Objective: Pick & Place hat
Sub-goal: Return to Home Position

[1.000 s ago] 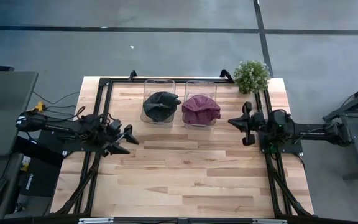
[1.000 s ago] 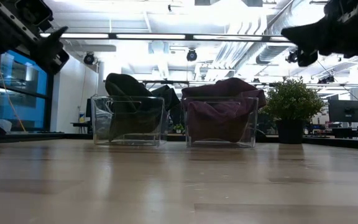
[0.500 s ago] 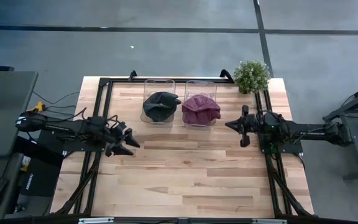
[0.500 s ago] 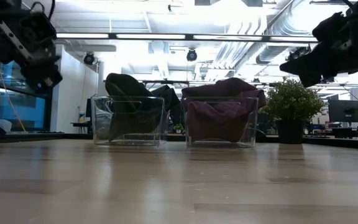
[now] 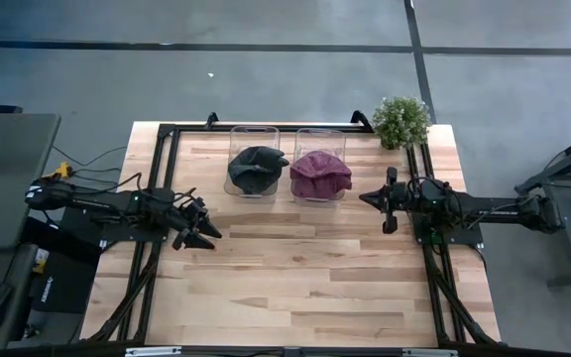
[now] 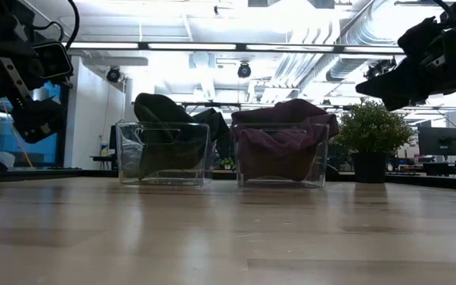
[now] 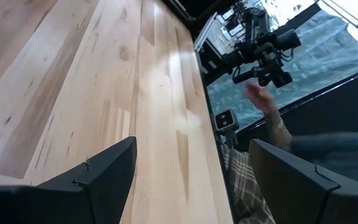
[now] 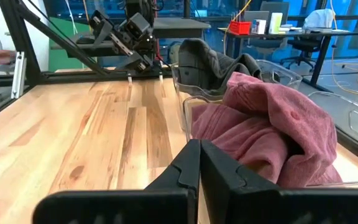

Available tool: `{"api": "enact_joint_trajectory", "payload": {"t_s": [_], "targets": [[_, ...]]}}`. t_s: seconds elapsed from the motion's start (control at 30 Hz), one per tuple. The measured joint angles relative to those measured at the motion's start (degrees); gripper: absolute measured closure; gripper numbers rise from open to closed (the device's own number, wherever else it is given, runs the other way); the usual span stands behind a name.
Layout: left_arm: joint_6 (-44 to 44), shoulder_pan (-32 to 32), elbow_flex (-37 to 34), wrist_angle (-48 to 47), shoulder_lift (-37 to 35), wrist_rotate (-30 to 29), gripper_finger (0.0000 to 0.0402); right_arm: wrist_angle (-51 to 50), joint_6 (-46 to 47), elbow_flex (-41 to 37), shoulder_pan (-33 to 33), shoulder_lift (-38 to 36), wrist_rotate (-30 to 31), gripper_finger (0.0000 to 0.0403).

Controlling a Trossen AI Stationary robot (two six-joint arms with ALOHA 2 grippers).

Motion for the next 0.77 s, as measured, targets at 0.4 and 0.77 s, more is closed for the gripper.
{"api": "enact_joint_trajectory", "payload": {"t_s": [0.4,0.77], "targets": [[0.0,0.0,0.0,-0.5,0.0,-0.1,0.0099,0.0,-0.1,0.0,0.0,0.0,0.0,0.0394],[0.0,0.0,0.0,-0.5,0.0,-0.1,0.0099,0.0,-0.1,0.0,0.0,0.0,0.0,0.0400]]}}
